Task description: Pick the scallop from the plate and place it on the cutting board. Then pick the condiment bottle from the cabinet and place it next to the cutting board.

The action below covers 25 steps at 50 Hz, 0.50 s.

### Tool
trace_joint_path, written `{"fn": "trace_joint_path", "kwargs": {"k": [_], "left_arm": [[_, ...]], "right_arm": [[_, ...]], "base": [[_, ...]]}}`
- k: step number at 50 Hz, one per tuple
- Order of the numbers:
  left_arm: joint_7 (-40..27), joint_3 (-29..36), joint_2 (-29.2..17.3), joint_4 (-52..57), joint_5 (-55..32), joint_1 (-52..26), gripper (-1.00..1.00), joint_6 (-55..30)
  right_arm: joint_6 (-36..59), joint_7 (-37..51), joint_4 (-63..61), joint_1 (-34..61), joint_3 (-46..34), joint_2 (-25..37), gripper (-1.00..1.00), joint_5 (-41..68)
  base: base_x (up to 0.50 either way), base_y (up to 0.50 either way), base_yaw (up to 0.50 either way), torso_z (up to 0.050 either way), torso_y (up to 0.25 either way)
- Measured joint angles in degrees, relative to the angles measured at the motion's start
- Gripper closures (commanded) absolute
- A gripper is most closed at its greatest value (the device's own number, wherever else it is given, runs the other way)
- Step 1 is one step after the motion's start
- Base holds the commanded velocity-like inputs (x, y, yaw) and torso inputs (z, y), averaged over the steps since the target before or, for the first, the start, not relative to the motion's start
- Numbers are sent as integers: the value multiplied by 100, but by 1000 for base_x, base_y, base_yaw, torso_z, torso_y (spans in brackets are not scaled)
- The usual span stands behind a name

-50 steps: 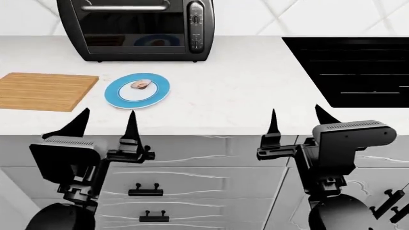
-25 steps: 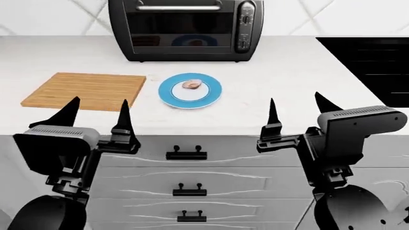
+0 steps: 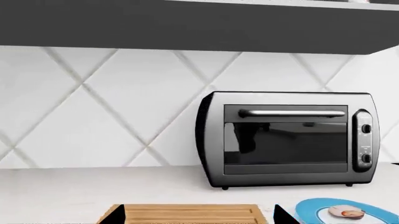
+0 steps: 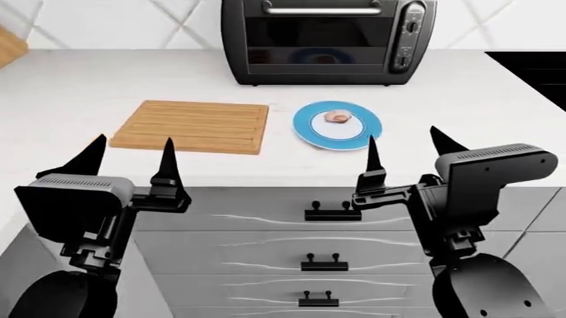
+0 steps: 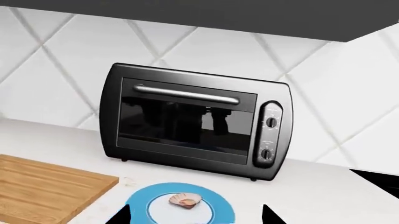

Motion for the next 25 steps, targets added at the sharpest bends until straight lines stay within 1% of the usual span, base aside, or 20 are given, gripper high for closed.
{"fn": "trace_joint_path", "kwargs": {"k": [4,9,19,25], "left_arm": [[-6,0,-9,-4,-2,5,-100,15],[-11,5,-20,-8,-2,9,-100,33],[-16,25,-37,-16,-2,16,-100,70],[-23,31,-44,-8,-11,29,-100,89]], "right_arm": [[-9,9,8,5,-19,3,-100,6],[-16,20,7,6,-39,11,-100,13],[13,45,-4,29,-32,-1,-100,78],[79,10,-59,47,-54,25,-100,148]], "base": [[0,452,0,0,0],[0,277,0,0,0],[3,0,0,0,0],[126,0,0,0,0]]}}
